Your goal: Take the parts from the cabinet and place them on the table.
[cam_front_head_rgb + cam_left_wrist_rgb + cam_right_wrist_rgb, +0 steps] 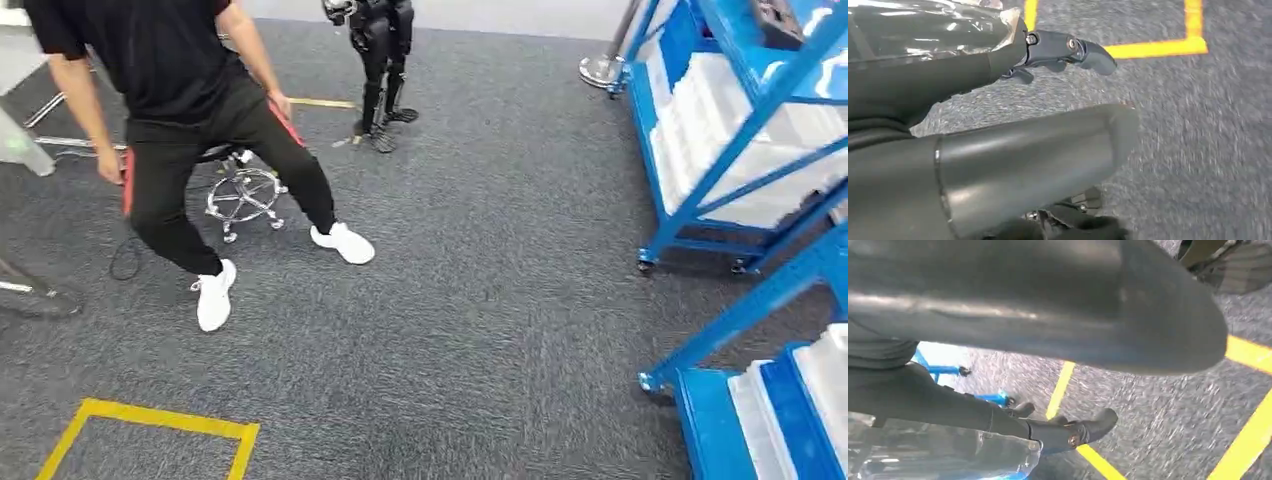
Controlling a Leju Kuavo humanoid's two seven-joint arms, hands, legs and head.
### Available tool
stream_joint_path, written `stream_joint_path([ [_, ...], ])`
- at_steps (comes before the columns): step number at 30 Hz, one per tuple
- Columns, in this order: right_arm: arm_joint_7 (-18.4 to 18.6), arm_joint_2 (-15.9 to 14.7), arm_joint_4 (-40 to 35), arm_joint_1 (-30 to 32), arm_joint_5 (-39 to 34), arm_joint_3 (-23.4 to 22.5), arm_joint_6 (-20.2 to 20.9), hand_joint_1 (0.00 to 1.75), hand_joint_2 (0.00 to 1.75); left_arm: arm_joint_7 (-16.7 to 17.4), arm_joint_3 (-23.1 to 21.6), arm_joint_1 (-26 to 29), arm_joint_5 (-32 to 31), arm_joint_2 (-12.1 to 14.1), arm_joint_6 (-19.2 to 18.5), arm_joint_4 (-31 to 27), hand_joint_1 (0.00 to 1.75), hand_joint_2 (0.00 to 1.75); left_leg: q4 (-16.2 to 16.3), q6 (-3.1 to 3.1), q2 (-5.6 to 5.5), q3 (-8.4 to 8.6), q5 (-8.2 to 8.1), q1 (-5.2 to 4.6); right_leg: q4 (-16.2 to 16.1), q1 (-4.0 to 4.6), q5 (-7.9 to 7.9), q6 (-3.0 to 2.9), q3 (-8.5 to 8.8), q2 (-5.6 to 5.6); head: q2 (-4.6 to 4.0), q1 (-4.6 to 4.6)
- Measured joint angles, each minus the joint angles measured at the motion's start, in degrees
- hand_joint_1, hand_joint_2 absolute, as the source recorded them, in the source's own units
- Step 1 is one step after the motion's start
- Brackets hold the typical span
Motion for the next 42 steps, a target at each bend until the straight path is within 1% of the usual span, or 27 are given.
stream_joint_path([
  [2, -0.07, 0.0, 0.0, 0.04, 0.02, 0.0, 0.0, 0.0, 0.0, 0.05, 0.0, 0.26, 0.0, 0.0, 0.0, 0.0, 0.0, 0.0, 5.69, 0.06, -0.36, -3.1, -1.11, -0.01, 0.02, 0.35, 0.06, -0.1, -0.05, 1.59, 0.0, 0.02],
  [3, -0.07, 0.0, 0.0, 0.1, 0.02, 0.0, 0.0, 0.0, 0.0, 0.04, 0.02, 0.26, 0.0, 0.0, 0.0, 0.0, 0.0, 0.0, 4.55, 0.2, -0.4, -2.89, 0.43, -0.01, 0.05, 0.4, 0.06, -0.09, 0.02, 2.31, 0.0, 0.02],
  [5, -0.07, 0.0, 0.0, 0.2, 0.04, 0.0, 0.0, 0.0, 0.0, 0.05, 0.0, 0.21, 0.0, 0.0, 0.02, 0.0, 0.0, 0.0, -3.81, 0.52, -0.93, 0.69, 6.03, 0.05, 0.29, 0.39, 0.04, -0.05, 0.19, 3.95, 0.0, 0.0],
  [6, -0.07, 0.0, 0.0, 0.2, 0.04, 0.0, 0.0, 0.0, 0.0, 0.04, 0.0, 0.19, 0.0, 0.02, 0.02, 0.0, 0.0, 0.0, -8.54, 0.61, -2.89, 2.74, 8.48, 0.3, 0.57, 0.38, 0.03, -0.02, 0.1, 4.65, 0.0, 0.0],
  [7, -0.09, 0.04, 0.0, 0.14, 0.07, 0.0, 0.02, 0.0, 0.0, 0.04, 0.02, 0.2, 0.0, 0.09, 0.02, 0.0, 0.0, 0.0, -10.65, 0.83, -5.7, 3.47, 8.58, 0.5, 0.87, 0.48, 0.02, 0.1, -0.25, 5.13, 0.0, -0.04],
  [8, -0.11, 0.0, 0.0, -0.08, 0.09, 0.0, 0.0, 0.0, 0.0, 0.04, 0.0, 0.18, 0.0, 0.11, 0.02, 0.0, 0.0, 0.0, -11.36, 0.77, -5.28, 3.47, 8.42, 0.45, 1.36, 1.11, -0.1, 0.56, -0.81, 5.88, 0.0, 0.11],
  [9, -0.13, 0.02, 0.0, -0.07, 0.11, 0.0, 0.02, 0.0, 0.0, 0.07, 0.0, 0.17, 0.0, 0.13, 0.02, 0.0, 0.0, 0.0, -11.3, 0.9, -4.78, 3.39, 8.49, 0.03, 1.24, 0.63, 0.19, 1.03, -1.23, 6.29, 0.0, 0.15],
  [11, -0.11, -0.02, 0.0, 0.3, 0.09, 0.0, 0.02, 0.0, 0.0, 0.13, 0.02, 0.16, -0.09, 0.11, 0.0, 0.0, 0.0, 0.0, -11.75, 2.07, -3.43, 3.65, 8.88, -0.46, 0.86, 0.67, 0.61, 2.14, -2.13, 7.79, 0.0, 0.04],
  [12, -0.04, -0.15, 0.0, 0.29, 0.09, 0.0, 0.02, 0.0, 0.0, 0.15, 0.02, 0.12, -0.15, 0.04, 0.0, 0.0, 0.0, 0.0, -12.47, 2.68, -2.61, 3.77, 9.46, -0.12, 1.45, 0.79, 0.39, 2.28, -2.1, 7.28, 0.0, 0.15],
  [13, -0.02, 0.02, 0.02, 0.32, 0.02, 0.0, 0.02, 0.0, 0.0, 0.15, 0.02, 0.03, -0.2, 0.04, -0.11, 0.0, 0.0, 0.0, -12.73, 3.07, -2.01, 3.83, 9.63, -0.38, 3.42, 0.76, -0.84, 1.97, -3.12, 3.53, 0.0, 0.17],
  [14, 0.06, 0.11, 0.02, 0.27, 0.02, 0.0, 0.02, 0.0, 0.0, 0.15, 0.02, 0.03, -0.24, 0.02, -0.15, 0.0, 0.0, 0.0, -12.73, 3.28, -1.18, 3.71, 9.7, -0.4, 7.17, 0.83, -2.92, 1.57, -5.12, 1.88, 0.0, 0.42],
  [16, 0.09, 0.15, 0.02, 0.06, 0.02, 0.0, 0.02, 0.0, 0.0, 0.31, 0.02, 0.18, -0.33, 0.04, -0.2, 0.0, 0.0, 0.0, -12.69, 3.29, 0.73, 3.43, 9.69, -0.63, 17.04, 0.85, -6.9, 1.36, -9.87, 0.9, 0.0, 0.46],
  [17, 0.09, 0.15, 0.02, 0.1, 0.0, 0.0, 0.02, 0.0, 0.0, 0.33, 0.02, 0.19, -0.33, 0.04, -0.24, 0.0, 0.0, 0.0, -12.67, 3.29, 1.62, 3.36, 9.69, -0.67, 19.63, 0.72, -7.42, 1.77, -10.94, 0.79, 0.0, 0.46],
  [18, 0.09, 0.15, 0.02, 0.25, 0.0, 0.0, 0.02, 0.0, 0.0, 0.42, 0.02, 0.19, -0.33, 0.04, -0.26, 0.0, 0.0, 0.0, -12.67, 3.26, 2.44, 3.31, 9.68, -0.67, 18.8, 0.61, -6.92, 2.24, -10.28, 0.61, 0.0, 0.46],
  [20, 0.09, 0.13, 0.02, 0.36, 0.0, 0.0, 0.02, 0.0, 0.0, 0.46, 0.02, 0.14, -0.35, -0.04, -0.33, 0.0, 0.0, 0.0, -12.66, 3.14, 3.71, 3.39, 9.62, -0.6, 10.33, 0.33, -4.05, 3.42, -5.09, -0.34, 0.0, 0.5],
  [21, 0.09, 0.09, 0.02, 0.28, 0.02, 0.0, 0.02, 0.0, 0.0, 0.46, 0.02, 0.13, -0.37, -0.11, -0.33, 0.0, 0.0, 0.0, -12.61, 2.9, 4.28, 3.61, 9.52, -0.61, 4.66, 0.12, -2.64, 3.82, -1.76, -2.15, 0.0, 0.5],
  [22, 0.09, 0.18, 0.0, 0.04, 0.02, 0.0, 0.02, 0.0, 0.0, 0.46, 0.02, 0.14, -0.39, -0.02, -0.35, -0.02, 0.0, 0.0, -12.49, 2.5, 4.8, 3.84, 9.3, -0.99, 0.84, 0.13, -2.1, 3.4, 0.31, -5.45, 0.0, 0.63],
  [26, 0.11, 0.13, 0.02, 0.03, 0.02, 0.0, 0.02, 0.0, 0.0, 0.46, 0.02, -0.09, -0.42, -0.04, -0.35, -0.02, 0.0, 0.0, -12.65, 0.99, 7.2, 4.78, 8.68, -0.95, 0.9, 1.01, -1.43, 1.52, -0.34, -3.09, 0.0, 0.26],
  [27, 0.15, 0.13, 0.02, 0.01, 0.0, 0.0, 0.02, 0.0, 0.0, 0.46, 0.02, -0.13, -0.42, -0.13, -0.35, -0.02, 0.0, 0.0, -12.12, 0.39, 6.0, 4.61, 8.24, -0.39, 0.62, -0.26, -1.04, 0.77, 0.45, -2.34, 0.0, 0.29],
  [28, 0.17, 0.22, 0.02, 0.04, 0.0, 0.0, 0.02, 0.0, 0.0, 0.46, 0.0, -0.13, -0.46, -0.09, -0.35, -0.02, 0.0, 0.0, -10.41, 0.2, 2.57, 3.98, 6.64, -0.3, 0.68, -0.16, -0.86, 0.41, 0.36, -1.79, 0.0, 0.09],
  [29, 0.33, 0.09, 0.02, 0.03, -0.04, 0.0, 0.02, 0.0, 0.0, 0.48, 0.0, -0.05, -0.57, -0.11, -0.35, -0.02, 0.0, 0.0, -6.95, 0.19, 0.76, 2.49, 4.14, -0.25, 0.68, -0.03, -0.74, -0.2, 0.26, -1.33, 0.0, 0.0],
  [32, 0.48, 0.09, 0.02, -0.01, -0.07, 0.0, 0.02, 0.0, 0.0, 0.72, 0.0, 0.26, -0.81, -0.11, -0.48, 0.0, 0.0, 0.0, 5.4, 0.02, -0.47, -3.65, -0.72, -0.21, 0.73, 0.5, -0.66, -0.38, 0.05, 0.99, 0.0, -0.04],
  [34, 0.85, 0.09, 0.02, 0.1, -0.13, -0.04, 0.02, 0.0, 0.0, 0.85, 0.0, 0.21, -0.85, -0.11, -0.48, 0.0, 0.0, 0.0, 3.12, 0.14, -0.48, -3.27, 2.58, -0.12, 0.8, 0.58, -0.67, -0.37, 0.22, 2.6, 0.0, -0.04],
  [36, 0.96, 0.13, 0.02, 0.02, -0.13, -0.07, 0.02, 0.0, 0.0, 1.01, 0.0, 0.19, -0.92, -0.11, -0.48, 0.0, 0.0, 0.0, -6.11, 0.3, -1.6, 0.78, 8.01, 0.21, 1.01, 0.55, -0.69, -0.33, 0.34, 4.24, 0.0, -0.04],
  [37, 0.98, 0.15, 0.02, 0.0, -0.17, -0.09, 0.02, 0.0, 0.0, 1.03, 0.0, 0.18, -0.92, -0.04, -0.48, 0.0, 0.0, 0.0, -10.25, 0.39, -5.06, 2.43, 9.33, 0.67, 1.2, 0.51, -0.7, -0.29, 0.04, 4.97, 0.0, -0.09],
  [38, 1.0, 0.15, 0.02, -0.21, -0.24, -0.09, 0.02, 0.0, 0.0, 1.09, 0.0, 0.16, -0.96, -0.02, -0.48, 0.0, 0.0, 0.0, -10.98, 0.39, -5.93, 2.58, 9.06, 0.61, 1.76, 1.29, -0.91, 0.14, -0.38, 5.46, 0.0, -0.11],
  [42, 1.4, 0.13, 0.02, 0.13, -0.31, -0.15, 0.0, 0.0, 0.0, 1.23, 0.0, -0.13, -1.09, 0.0, -0.53, -0.02, 0.0, 0.0, -11.64, 2.03, -3.04, 2.63, 9.81, -0.17, 1.11, 0.93, -0.25, 1.9, -1.72, 7.56, 0.0, 0.02],
])
